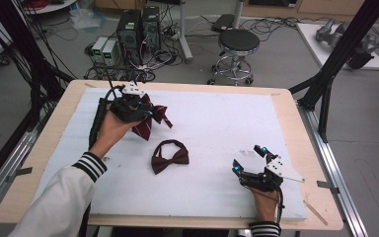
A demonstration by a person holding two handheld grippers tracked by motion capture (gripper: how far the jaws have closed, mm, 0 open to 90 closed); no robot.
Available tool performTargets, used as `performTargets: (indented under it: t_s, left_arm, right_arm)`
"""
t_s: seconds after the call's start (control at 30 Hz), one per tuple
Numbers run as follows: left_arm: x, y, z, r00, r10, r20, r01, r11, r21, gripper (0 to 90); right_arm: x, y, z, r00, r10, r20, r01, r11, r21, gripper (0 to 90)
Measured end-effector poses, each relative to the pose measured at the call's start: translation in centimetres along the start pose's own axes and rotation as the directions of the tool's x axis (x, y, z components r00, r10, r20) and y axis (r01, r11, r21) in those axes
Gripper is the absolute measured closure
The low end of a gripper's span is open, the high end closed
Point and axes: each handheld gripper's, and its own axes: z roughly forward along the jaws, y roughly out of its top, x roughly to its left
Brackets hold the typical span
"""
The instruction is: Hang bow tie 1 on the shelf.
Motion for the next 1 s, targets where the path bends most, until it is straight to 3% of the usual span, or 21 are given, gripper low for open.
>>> performTargets:
  t_s: [0.7, 1.0]
  left_arm:
    - [2.2, -1.0, -5.3, 0.9983, -0.012, -0.058, 0.008, 0.9975, -0.070, 68.1]
    - [3.1, -1.8, -6.7, 0.9959, -0.030, -0.086, 0.021, 0.9949, -0.098, 68.2]
  right_arm:
    - [0.0, 0.0, 0.0, 1.0000, -0.004, -0.001, 0.004, 1.0000, -0.002, 4.9]
    - [0.0, 0.0, 0.0, 1.0000, -0.001, -0.001, 0.001, 1.0000, 0.001, 5.0]
